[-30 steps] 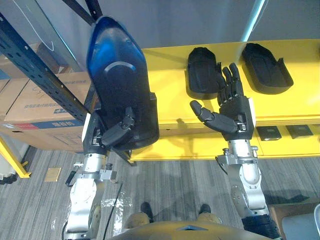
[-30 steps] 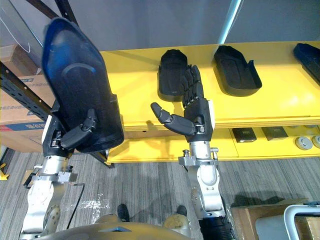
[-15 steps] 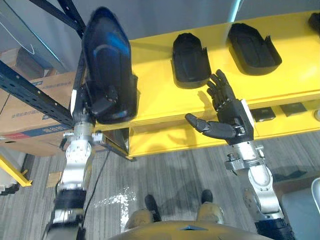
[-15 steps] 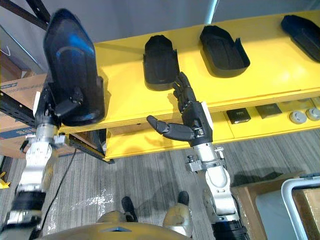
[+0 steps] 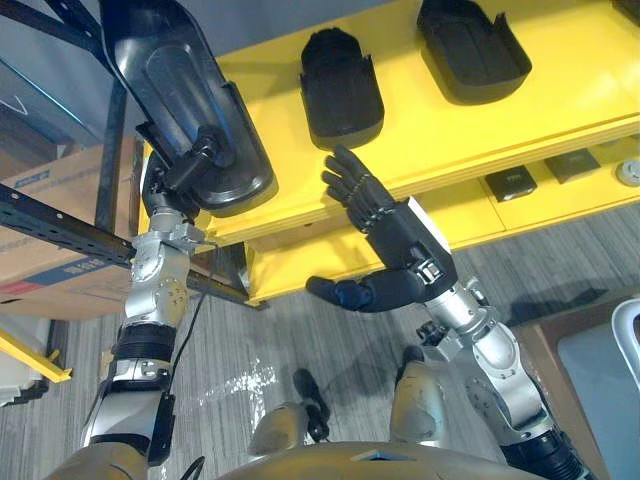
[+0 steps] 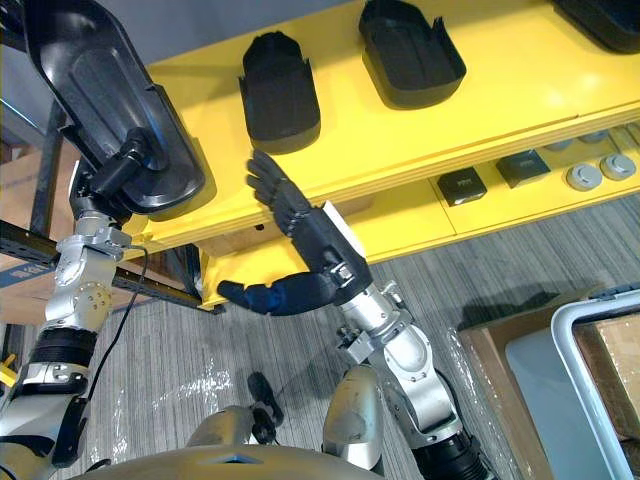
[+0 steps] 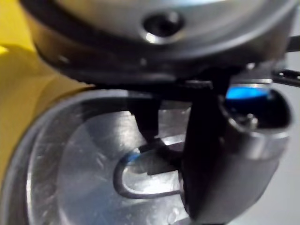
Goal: Walk over and take three plastic housings, then place them on the shelf
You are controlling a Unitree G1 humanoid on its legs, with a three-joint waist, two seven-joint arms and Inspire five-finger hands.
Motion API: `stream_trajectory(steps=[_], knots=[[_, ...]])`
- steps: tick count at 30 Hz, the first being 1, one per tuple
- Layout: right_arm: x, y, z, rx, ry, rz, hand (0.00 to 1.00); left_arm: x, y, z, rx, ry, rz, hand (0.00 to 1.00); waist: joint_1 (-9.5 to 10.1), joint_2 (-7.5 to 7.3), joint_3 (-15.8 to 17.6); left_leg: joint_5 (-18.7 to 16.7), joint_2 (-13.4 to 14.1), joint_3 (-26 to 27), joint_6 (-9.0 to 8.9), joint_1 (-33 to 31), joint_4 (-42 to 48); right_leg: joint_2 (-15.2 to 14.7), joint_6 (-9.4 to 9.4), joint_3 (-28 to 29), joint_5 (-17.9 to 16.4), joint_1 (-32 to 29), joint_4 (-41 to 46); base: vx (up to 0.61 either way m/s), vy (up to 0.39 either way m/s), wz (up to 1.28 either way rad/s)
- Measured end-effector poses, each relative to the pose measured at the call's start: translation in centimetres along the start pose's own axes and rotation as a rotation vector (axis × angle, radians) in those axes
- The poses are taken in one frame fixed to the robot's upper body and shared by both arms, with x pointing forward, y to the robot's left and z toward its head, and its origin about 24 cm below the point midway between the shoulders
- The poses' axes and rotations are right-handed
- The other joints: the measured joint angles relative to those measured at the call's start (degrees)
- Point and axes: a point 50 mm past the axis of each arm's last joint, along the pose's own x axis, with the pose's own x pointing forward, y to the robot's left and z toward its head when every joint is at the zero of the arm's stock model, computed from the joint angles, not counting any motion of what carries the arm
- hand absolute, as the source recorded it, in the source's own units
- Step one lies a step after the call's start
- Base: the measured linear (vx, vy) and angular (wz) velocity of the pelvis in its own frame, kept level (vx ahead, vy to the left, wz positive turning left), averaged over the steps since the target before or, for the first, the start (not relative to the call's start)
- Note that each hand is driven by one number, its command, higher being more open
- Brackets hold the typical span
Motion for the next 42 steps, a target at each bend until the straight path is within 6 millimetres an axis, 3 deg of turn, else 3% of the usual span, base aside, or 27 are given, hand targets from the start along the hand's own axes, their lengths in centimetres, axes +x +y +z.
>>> stream_trajectory(steps=[3,9,19,20,29,42], knots=[[0.4,0.8,-0.3,0.031,0.018,0.033,1.0,1.0,-0.8,0.3,0.005,0.004,0.012,0.0,0.46,-1.07,0.87,-0.04,0.7,0.94,0.07,-1.46,1.98,-0.26,-0.01,-0.4,0.0,-0.5,1.05,0.0,-0.033,0.16],[1.2,1.5,-0.2,0.044,0.011,0.055,1.0,2.7,-0.7,3.2,0.053,-0.043,0.071,0.0,1.02,-0.79,3.88,-1.42,1.68,2.62,-0.06,-3.82,4.88,-0.45,-0.01,-0.33,0.01,-1.93,1.65,-0.01,-0.009,0.03],[1.7,2.4,1.4,0.046,-0.057,0.03,1.0,4.1,-1.2,4.9,0.273,0.011,0.079,0.0,2.23,-0.66,4.18,-1.41,2.46,3.49,-0.04,-4.55,5.97,-0.39,-0.01,-0.86,-0.03,-1.93,1.83,0.01,-0.008,0.02],[1.6,2.5,1.4,0.048,-0.055,0.023,1.0,4.1,-1.0,5.0,0.297,0.019,0.081,1.0,2.25,-0.65,4.18,-1.41,2.46,3.48,-0.04,-4.52,5.97,-0.4,-0.01,-0.89,-0.03,-1.87,1.83,0.0,0.0,0.0],[1.2,3.0,0.8,0.086,-0.009,0.006,1.0,4.7,-0.5,5.6,0.46,0.075,0.091,1.0,2.48,-0.65,4.18,-1.42,2.44,3.52,-0.05,-4.21,5.96,-0.45,-0.02,-0.95,-0.02,-1.49,1.81,0.0,0.0,0.0],[1.0,3.2,0.5,0.098,0.016,0.003,1.0,5.1,0.3,5.2,0.478,0.122,0.195,1.0,1.86,-0.61,4.15,-1.5,2.47,4.47,-0.03,-2.61,5.78,-0.32,0.03,-0.35,0.04,-0.31,1.63,0.0,-0.003,-0.03]])
